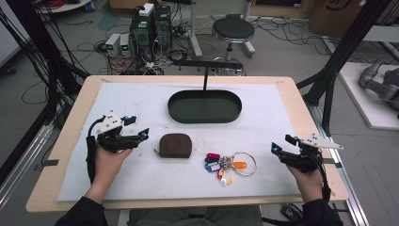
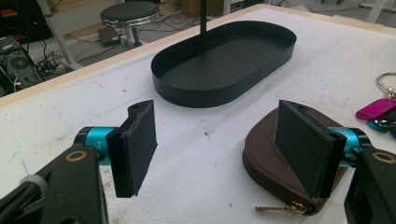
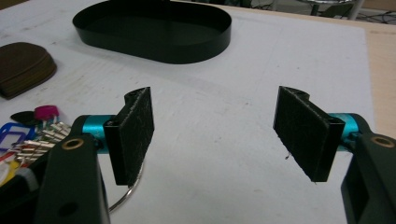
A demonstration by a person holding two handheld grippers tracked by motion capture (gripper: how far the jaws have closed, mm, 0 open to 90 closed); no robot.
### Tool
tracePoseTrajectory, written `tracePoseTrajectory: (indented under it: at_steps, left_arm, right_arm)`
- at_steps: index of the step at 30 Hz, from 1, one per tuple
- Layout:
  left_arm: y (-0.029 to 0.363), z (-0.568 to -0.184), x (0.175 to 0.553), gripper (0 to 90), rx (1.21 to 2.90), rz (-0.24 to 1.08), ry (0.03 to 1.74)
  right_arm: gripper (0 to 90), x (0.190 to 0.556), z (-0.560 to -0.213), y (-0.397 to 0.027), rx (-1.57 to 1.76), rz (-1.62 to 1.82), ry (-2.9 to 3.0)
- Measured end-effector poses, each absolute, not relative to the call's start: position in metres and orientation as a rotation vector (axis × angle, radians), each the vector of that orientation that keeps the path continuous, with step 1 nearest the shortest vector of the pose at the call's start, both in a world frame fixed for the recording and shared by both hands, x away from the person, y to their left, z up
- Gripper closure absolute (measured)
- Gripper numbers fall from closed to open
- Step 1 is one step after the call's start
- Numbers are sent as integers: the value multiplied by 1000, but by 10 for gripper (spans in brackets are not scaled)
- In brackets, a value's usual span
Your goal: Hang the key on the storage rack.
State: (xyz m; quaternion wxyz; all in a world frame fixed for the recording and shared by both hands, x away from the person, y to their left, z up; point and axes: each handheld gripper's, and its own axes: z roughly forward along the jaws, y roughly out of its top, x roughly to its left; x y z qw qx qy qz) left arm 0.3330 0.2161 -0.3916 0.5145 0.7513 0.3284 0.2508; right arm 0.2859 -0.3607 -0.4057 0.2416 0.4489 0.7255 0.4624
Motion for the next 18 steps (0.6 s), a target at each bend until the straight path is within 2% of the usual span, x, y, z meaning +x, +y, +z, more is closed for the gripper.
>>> tracePoseTrajectory:
  at_steps: [18]
  left_arm:
    - [217, -395, 339, 298, 1802, 593, 814]
  right_arm:
    - [517, 287, -430, -325, 1181, 1128, 2261]
